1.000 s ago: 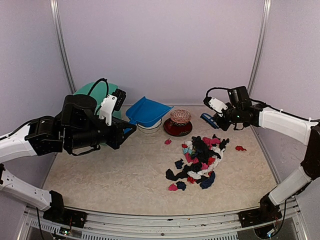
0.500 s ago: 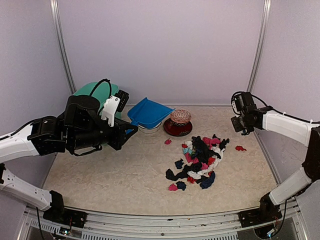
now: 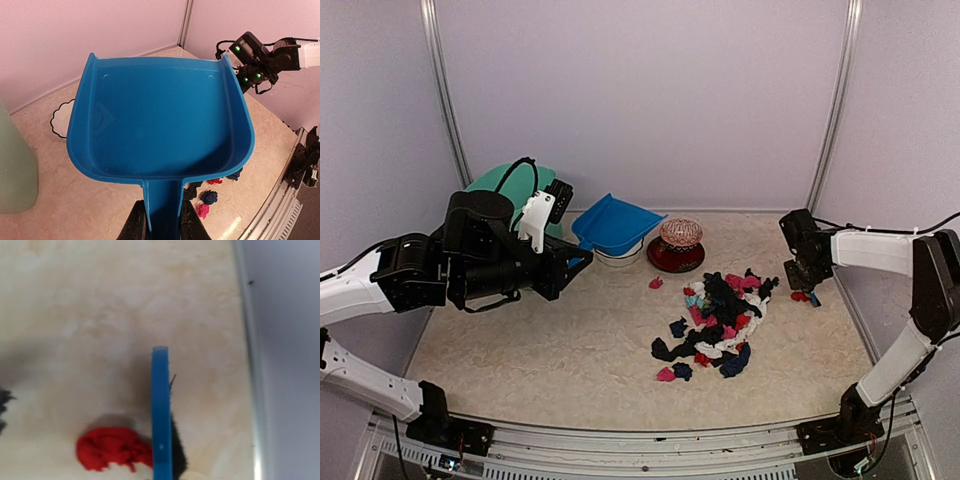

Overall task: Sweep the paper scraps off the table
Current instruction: Sweep the paper scraps at the center of the board.

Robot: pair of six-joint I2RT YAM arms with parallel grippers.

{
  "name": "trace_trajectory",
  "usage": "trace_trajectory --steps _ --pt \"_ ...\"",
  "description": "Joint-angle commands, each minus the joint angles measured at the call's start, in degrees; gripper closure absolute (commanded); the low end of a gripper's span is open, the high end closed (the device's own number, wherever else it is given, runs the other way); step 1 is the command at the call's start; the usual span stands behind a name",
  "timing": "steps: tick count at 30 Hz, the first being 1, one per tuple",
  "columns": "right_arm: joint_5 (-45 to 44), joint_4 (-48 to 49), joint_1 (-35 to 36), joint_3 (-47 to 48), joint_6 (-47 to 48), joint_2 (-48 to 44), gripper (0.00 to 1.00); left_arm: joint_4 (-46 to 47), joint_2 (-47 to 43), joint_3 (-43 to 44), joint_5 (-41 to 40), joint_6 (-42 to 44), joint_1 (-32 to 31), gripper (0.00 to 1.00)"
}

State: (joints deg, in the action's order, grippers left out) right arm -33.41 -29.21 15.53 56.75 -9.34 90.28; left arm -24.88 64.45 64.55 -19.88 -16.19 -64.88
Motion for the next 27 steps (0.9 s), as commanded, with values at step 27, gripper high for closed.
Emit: trace_trajectory --steps 27 --pt "26.7 -0.8 15.3 3.3 -1.7 0.5 1.0 2.4 -0.5 -0.3 1.7 0.1 0.5 1.0"
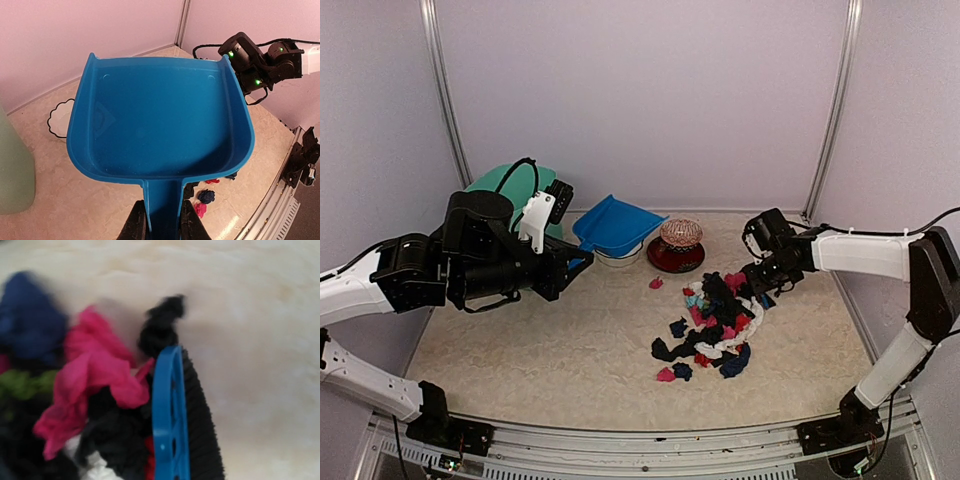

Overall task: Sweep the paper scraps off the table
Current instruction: Sweep the paper scraps at the center of the board.

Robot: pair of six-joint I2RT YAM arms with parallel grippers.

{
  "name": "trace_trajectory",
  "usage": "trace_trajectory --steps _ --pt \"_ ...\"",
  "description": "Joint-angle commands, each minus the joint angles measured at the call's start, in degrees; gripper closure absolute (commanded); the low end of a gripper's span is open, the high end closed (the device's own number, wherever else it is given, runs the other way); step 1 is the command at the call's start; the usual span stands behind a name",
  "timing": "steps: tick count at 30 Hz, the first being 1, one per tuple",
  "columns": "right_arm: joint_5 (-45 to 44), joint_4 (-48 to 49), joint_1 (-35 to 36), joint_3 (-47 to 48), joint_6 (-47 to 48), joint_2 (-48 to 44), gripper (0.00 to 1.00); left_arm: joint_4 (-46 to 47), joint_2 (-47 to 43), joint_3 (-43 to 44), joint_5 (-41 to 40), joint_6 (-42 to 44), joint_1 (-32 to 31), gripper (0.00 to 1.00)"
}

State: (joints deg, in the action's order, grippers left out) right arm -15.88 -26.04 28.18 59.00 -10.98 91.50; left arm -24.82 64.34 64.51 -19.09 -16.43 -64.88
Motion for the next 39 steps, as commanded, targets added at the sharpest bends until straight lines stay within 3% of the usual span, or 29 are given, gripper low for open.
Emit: trace_trajectory --steps 1,9,15,20,23,28,33,39 --pt "9.5 -4.7 3.3 1.5 0.4 -1.2 1.0 2.3 -0.3 -0.2 0.9 0.4 0.5 1.0" --pt "10.7 -13.7 7.1 6.2 2.6 -5.7 1.0 3.2 0.4 -0.2 1.3 1.1 0.5 1.0" --pt "2.8 -23.4 8.2 14.2 3.5 -9.2 1.0 3.2 0.4 -0.1 1.3 1.5 0.5 1.0" --pt "-5.1 -23.2 8.2 17.7 7.2 -12.1 1.0 3.5 0.4 -0.1 1.2 1.5 0.5 1.0" --pt "-3.9 -19.5 8.2 18.7 10.2 -12.2 1.0 3.4 0.4 -0.1 1.2 1.3 0.5 1.0" --pt "10.5 -10.5 8.5 18.2 14.5 -11.8 1.0 2.4 0.2 0.2 -0.2 0.2 0.5 1.0" --pt "23.0 3.4 10.2 13.7 20.3 -11.2 1.0 1.7 -0.1 0.6 -2.0 -0.7 0.5 1.0" --pt "29.5 20.5 10.8 9.3 21.5 -7.1 1.0 0.9 -0.3 0.5 -3.3 -1.9 1.0 1.0"
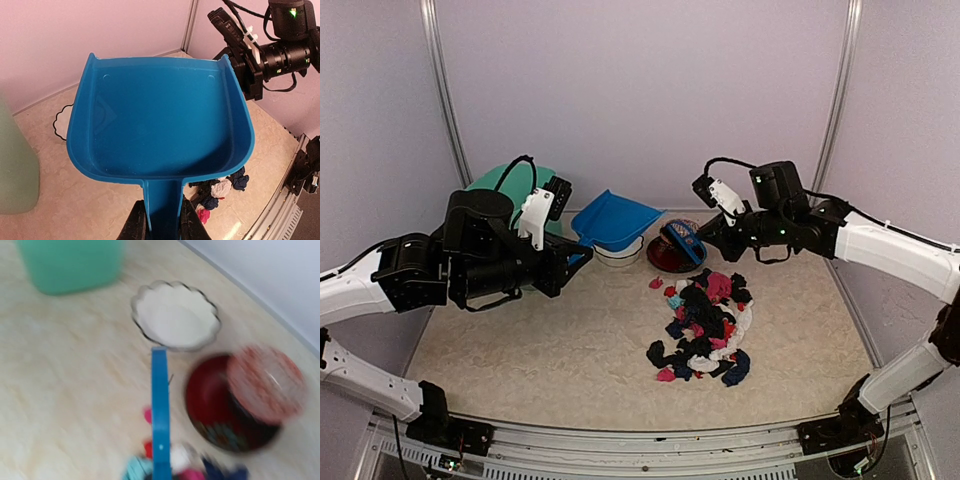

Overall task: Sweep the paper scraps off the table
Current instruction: Sweep the paper scraps at the center of the board.

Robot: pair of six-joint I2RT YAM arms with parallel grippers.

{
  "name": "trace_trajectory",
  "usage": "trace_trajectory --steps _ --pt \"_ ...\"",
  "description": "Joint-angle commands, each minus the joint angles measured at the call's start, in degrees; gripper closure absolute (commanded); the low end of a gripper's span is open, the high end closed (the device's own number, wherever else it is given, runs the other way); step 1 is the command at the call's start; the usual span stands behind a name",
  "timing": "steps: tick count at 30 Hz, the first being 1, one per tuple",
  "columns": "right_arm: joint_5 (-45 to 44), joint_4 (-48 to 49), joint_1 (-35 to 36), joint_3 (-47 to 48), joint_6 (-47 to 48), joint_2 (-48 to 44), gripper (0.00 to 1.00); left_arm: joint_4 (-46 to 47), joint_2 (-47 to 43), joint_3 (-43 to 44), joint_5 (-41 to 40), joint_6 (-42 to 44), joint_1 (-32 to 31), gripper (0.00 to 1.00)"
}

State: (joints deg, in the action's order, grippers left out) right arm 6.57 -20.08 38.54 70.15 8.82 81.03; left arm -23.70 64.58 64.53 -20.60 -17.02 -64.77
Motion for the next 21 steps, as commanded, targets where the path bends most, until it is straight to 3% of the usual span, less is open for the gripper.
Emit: trace_trajectory --steps 1,6,13,21 --pt "7.5 16.9 0.5 -1.9 0.7 4.8 1.0 -0.2 -0.7 0.3 -2.0 -1.5 1.0 1.0" --pt "8.1 28.4 1.3 -2.0 -5.2 13.2 1.0 -0.6 -0.5 0.3 -1.7 -2.2 1.7 1.0" --pt "1.9 40.1 1.9 -4.0 -8.3 23.0 1.0 -2.1 -1.3 0.3 -1.6 -2.7 2.3 1.0" --pt "-2.3 41.8 1.9 -6.0 -6.6 27.2 1.0 -2.8 -2.2 -0.1 -1.7 -2.9 2.4 1.0"
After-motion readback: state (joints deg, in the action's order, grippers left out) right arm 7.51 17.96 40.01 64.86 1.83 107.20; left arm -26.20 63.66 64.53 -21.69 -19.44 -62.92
